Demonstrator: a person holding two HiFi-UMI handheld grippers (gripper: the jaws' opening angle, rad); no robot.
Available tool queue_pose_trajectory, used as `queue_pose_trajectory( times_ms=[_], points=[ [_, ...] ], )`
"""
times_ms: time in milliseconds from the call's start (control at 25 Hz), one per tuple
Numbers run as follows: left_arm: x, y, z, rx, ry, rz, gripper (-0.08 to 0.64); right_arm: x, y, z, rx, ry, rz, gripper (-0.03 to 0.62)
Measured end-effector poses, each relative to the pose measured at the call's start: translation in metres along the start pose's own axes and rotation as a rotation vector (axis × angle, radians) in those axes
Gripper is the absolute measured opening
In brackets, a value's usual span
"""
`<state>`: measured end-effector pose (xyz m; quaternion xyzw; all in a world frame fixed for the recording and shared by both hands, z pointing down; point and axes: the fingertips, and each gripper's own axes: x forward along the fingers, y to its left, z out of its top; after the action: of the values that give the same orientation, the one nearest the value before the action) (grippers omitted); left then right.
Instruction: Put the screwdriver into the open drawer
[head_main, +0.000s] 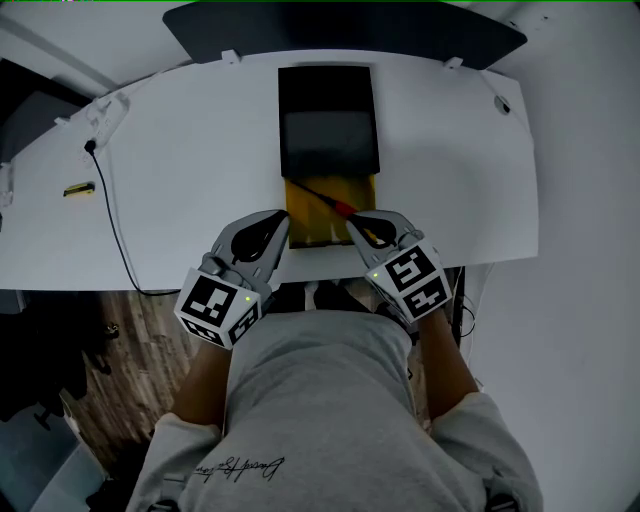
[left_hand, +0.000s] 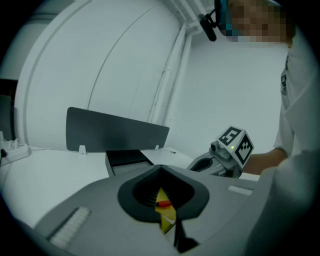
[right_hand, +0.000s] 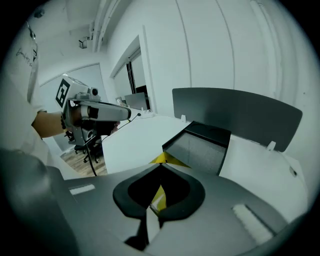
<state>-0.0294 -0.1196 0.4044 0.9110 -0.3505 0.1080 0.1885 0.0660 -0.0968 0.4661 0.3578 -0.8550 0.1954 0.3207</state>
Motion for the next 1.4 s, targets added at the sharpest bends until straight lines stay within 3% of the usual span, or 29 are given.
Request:
queue_pose_trajectory(
  times_ms=[320, 1400],
  points=[
    [-0.013, -0.007, 0.009, 0.012, -0.022, 0.013, 0.0, -0.022, 0.001, 0.022, 0.034, -0.086, 0.014, 0.012],
    [-0.029, -0.011, 0.02, 0.027, -0.035, 0.038, 0.0, -0.028, 0.006, 0.021, -0.002, -0.086, 0.024, 0.012]
  ],
)
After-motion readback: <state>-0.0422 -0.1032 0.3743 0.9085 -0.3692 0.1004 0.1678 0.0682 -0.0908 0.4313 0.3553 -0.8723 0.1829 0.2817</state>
